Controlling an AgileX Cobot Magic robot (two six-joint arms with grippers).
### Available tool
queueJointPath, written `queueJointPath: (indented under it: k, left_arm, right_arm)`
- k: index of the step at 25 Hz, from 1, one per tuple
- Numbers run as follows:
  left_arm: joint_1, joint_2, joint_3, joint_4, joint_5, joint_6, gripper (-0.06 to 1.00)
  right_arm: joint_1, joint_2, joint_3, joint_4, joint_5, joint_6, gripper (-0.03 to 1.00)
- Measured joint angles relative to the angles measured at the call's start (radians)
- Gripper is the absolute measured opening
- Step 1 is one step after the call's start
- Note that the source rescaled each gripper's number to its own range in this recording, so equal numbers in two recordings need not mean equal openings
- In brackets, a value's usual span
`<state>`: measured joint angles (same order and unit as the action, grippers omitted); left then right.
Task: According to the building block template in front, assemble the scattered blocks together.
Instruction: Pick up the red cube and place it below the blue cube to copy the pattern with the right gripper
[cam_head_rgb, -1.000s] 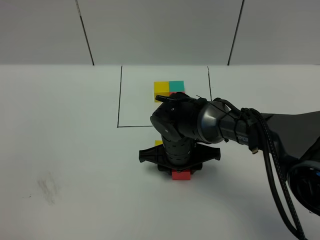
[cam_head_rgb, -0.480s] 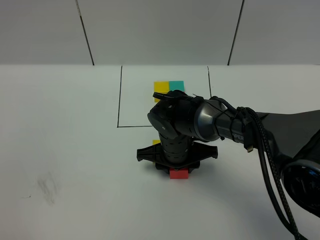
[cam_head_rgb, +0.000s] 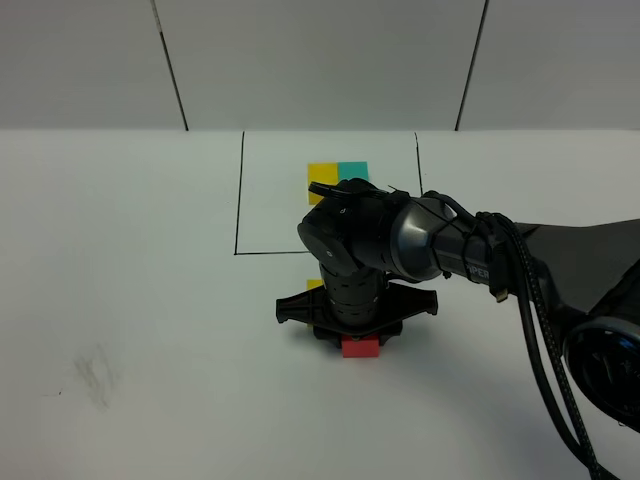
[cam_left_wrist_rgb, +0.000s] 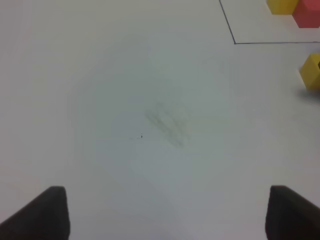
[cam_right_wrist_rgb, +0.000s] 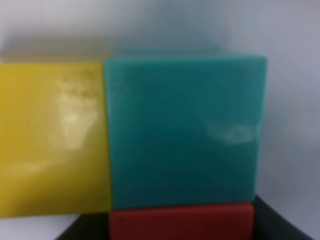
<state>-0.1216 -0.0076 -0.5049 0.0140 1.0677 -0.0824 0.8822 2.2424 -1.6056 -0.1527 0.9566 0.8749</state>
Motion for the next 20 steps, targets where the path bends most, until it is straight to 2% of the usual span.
queueJointPath:
  k: [20]
  left_arm:
    - [0.000, 0.000, 0.000, 0.000, 0.000, 0.000, 0.76]
  right_arm:
    - [0.000, 0.000, 0.000, 0.009, 0.008, 0.000, 0.01]
